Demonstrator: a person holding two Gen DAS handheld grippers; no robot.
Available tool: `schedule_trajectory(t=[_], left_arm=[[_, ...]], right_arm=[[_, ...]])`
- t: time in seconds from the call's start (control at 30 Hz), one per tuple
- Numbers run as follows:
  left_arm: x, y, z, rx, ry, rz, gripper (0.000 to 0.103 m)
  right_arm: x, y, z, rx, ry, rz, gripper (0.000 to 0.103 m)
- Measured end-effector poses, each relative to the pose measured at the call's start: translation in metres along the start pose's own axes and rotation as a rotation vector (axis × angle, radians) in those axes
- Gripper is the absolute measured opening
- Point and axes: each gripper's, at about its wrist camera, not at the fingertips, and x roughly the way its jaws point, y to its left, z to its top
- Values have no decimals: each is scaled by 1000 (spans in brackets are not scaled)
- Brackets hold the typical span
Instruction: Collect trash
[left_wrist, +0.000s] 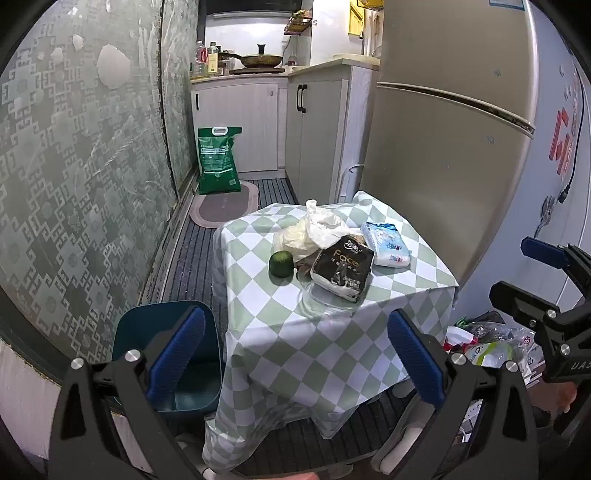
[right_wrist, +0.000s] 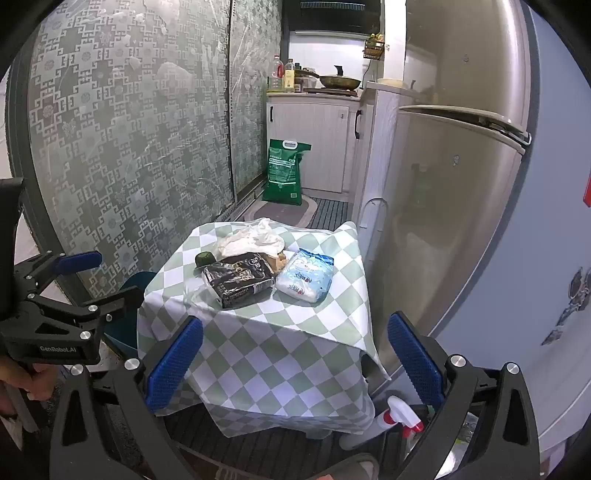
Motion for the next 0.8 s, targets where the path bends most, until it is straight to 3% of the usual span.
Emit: schedule_trajectory(t=[0.8], left_arm=[[1,1,-1,7,1,6,101]], right_arm=[[0,0,0,-1,-4,-1,100]])
